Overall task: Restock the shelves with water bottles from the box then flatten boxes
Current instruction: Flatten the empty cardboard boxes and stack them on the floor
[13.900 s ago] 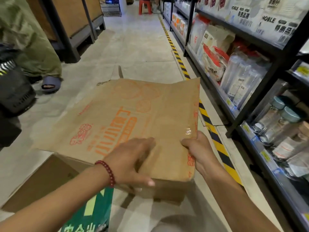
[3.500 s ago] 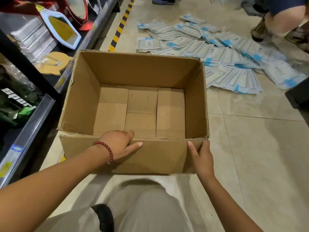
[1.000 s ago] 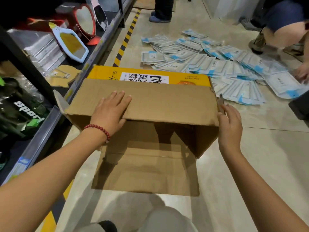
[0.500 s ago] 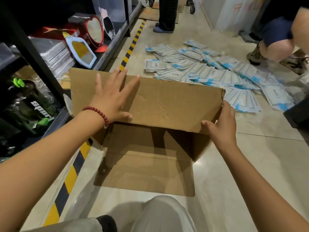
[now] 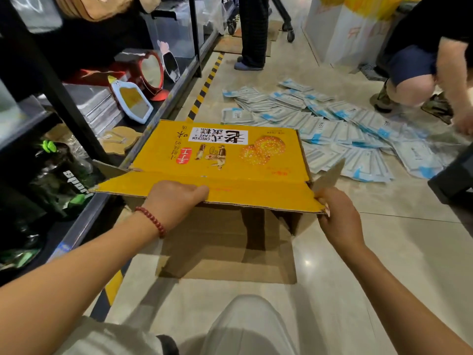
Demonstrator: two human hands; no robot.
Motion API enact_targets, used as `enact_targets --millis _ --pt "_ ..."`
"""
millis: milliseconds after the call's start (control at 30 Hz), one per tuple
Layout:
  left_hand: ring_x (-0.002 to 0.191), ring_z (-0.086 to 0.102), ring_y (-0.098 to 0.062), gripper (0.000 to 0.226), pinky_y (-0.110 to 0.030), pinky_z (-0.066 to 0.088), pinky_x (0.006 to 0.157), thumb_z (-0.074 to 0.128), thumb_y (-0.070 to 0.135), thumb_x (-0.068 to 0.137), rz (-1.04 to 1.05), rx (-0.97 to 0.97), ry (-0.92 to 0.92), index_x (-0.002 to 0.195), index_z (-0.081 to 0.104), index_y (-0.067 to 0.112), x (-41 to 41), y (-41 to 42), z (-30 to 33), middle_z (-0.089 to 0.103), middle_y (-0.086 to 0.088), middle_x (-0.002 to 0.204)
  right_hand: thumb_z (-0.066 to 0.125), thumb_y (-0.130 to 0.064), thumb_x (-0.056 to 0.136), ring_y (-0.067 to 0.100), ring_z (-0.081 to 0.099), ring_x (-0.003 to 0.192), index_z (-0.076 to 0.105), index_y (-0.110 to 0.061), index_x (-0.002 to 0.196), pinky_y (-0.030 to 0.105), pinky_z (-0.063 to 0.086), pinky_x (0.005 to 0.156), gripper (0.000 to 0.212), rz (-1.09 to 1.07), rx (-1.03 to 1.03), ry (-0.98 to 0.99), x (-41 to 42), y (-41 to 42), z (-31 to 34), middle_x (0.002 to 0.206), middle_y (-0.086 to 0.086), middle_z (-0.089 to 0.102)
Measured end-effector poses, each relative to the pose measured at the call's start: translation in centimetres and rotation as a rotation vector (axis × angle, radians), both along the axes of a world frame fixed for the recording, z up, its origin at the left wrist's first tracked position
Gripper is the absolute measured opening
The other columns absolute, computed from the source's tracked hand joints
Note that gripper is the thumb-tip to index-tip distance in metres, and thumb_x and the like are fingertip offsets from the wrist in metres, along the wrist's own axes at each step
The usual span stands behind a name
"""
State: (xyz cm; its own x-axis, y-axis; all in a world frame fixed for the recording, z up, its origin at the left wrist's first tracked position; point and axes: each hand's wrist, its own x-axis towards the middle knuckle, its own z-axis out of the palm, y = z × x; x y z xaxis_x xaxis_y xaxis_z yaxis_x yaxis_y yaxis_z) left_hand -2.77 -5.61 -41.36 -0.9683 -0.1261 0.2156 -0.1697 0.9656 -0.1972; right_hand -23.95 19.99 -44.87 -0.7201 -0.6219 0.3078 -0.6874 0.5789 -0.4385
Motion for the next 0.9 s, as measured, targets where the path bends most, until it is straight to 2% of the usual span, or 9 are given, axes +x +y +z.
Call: enact_targets --millis 100,167,233,300,333,467,567,700,900 --pt "0.035 0.02 -0.014 0.061 -0.012 0.003 0.044 0.088 0.007 0.047 0.114 0.054 -0.129 0.075 0.036 0.021 -0.6 -0.1 -0.3 0.02 0.003 0.05 0.059 0.003 0.085 0.036 0.055 0.108 0.059 -0.007 0.118 0.044 0.044 0.088 0.034 0.038 0.099 -0.001 -0.5 0.1 0.7 0.118 0.017 0.061" --pt "0.044 0.033 -0.015 0.036 -0.023 0.02 0.039 0.069 0.022 0.082 0.212 0.065 -0.203 0.071 0.035 0.026 -1.2 -0.1 -0.8 0.032 0.002 0.054 0.06 -0.002 0.085 0.034 0.051 0.115 0.052 -0.01 0.127 0.045 0.041 0.094 0.043 0.048 0.168 -0.009 -1.3 -0.6 0.6 0.126 0.015 0.056" --pt "0.08 0.057 -0.018 0.002 -0.032 0.047 0.063 0.046 0.025 0.097 0.305 0.149 -0.36 0.096 0.047 0.025 -1.4 0.4 -1.3 0.059 -0.002 0.09 0.061 -0.004 0.083 0.031 0.044 0.125 0.045 -0.017 0.133 0.05 0.038 0.1 0.054 0.051 0.239 -0.024 -2.7 -1.7 0.0 0.136 0.012 0.048" --pt "0.136 0.034 -0.024 0.057 -0.034 0.046 0.093 0.051 0.013 0.094 0.326 0.147 -0.469 0.144 0.024 0.018 -1.4 0.5 -2.1 0.028 -0.009 0.152 0.05 0.003 0.085 0.028 0.029 0.14 0.039 -0.021 0.14 0.055 0.03 0.108 0.061 0.025 0.285 -0.073 -4.3 -2.5 -0.7 0.148 0.007 0.038" --pt "0.144 0.017 -0.024 0.078 -0.034 0.044 0.098 0.055 0.007 0.091 0.296 0.119 -0.51 0.151 0.006 0.017 -1.3 0.4 -2.6 0.006 -0.01 0.158 0.042 0.007 0.086 0.026 0.021 0.144 0.038 -0.022 0.142 0.057 0.025 0.11 0.063 0.025 0.273 -0.106 -5.1 -2.8 -1.1 0.152 0.005 0.034" --pt "0.146 0.0 -0.025 0.098 -0.034 0.042 0.102 0.062 0.003 0.085 0.273 0.089 -0.585 0.15 -0.012 0.016 -0.9 1.0 -2.8 -0.014 -0.011 0.157 0.031 -0.014 0.101 0.023 0.008 0.147 0.044 -0.022 0.136 0.06 0.011 0.113 0.039 0.092 0.295 -0.243 -7.2 -3.4 -1.5 0.154 -0.001 0.031" --pt "0.146 -0.003 -0.025 0.098 -0.033 0.04 0.102 0.061 0.003 0.086 0.278 0.1 -0.586 0.15 -0.012 0.015 -0.9 1.1 -3.0 -0.015 -0.011 0.157 0.037 -0.034 0.1 0.026 0.017 0.144 0.05 -0.019 0.121 0.063 0.01 0.11 0.029 0.14 0.384 -0.207 -7.3 -3.6 -1.7 0.139 0.001 0.042" --pt "0.147 -0.003 -0.024 0.093 -0.032 0.044 0.099 0.058 0.005 0.088 0.272 0.11 -0.569 0.15 -0.011 0.017 -1.0 1.3 -3.5 -0.013 -0.009 0.158 0.046 -0.048 0.093 0.027 0.033 0.133 0.044 -0.017 0.13 0.056 0.02 0.111 0.048 0.094 0.484 -0.076 -6.9 -3.7 -2.3 0.138 0.007 0.046" --pt "0.147 -0.003 -0.023 0.093 -0.033 0.043 0.101 0.06 0.014 0.089 0.258 0.115 -0.571 0.15 -0.01 0.018 -1.2 1.2 -3.7 -0.011 -0.008 0.158 0.035 -0.065 0.09 0.031 0.042 0.12 0.043 -0.014 0.13 0.046 0.029 0.104 0.065 -0.035 0.727 0.089 -5.6 -4.6 -2.0 0.126 0.012 0.053"
